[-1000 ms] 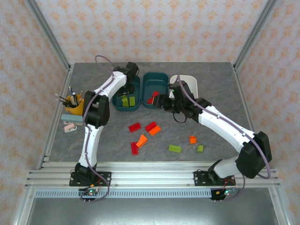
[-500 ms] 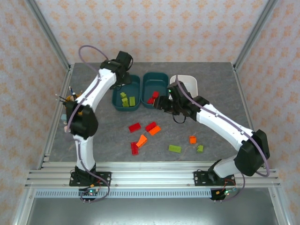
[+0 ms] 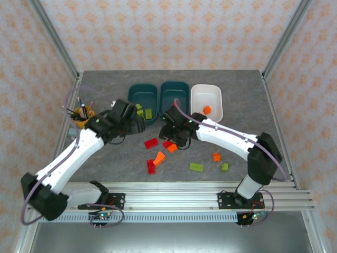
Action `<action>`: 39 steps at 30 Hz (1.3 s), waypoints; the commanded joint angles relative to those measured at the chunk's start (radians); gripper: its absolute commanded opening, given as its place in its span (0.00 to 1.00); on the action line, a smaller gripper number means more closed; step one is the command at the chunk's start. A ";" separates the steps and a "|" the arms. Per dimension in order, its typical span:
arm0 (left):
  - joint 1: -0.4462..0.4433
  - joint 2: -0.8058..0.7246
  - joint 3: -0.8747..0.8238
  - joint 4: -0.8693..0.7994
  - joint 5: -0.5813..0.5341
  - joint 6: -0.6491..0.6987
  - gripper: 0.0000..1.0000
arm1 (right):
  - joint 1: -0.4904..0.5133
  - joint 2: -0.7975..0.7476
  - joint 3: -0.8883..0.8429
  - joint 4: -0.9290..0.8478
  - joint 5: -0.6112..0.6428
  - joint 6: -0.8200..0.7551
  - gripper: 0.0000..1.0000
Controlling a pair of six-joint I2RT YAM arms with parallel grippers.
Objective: Sort the legos into containers by color
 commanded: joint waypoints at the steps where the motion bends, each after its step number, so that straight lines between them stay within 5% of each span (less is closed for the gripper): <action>1: -0.011 -0.143 -0.071 -0.031 0.032 -0.043 0.90 | 0.055 0.035 0.007 -0.015 0.045 0.168 0.60; 14: -0.011 -0.517 -0.176 -0.161 0.192 -0.038 0.97 | 0.150 0.194 -0.017 0.097 0.069 0.390 0.59; 22: -0.011 -0.514 -0.146 -0.166 0.215 -0.013 0.97 | 0.162 0.279 0.021 0.084 0.075 0.441 0.49; 30: -0.011 -0.509 -0.142 -0.150 0.225 -0.003 0.96 | 0.161 0.303 0.052 0.069 0.122 0.438 0.25; 39: -0.012 -0.427 -0.130 0.011 0.271 -0.031 0.96 | 0.115 0.166 0.230 -0.186 0.353 0.200 0.18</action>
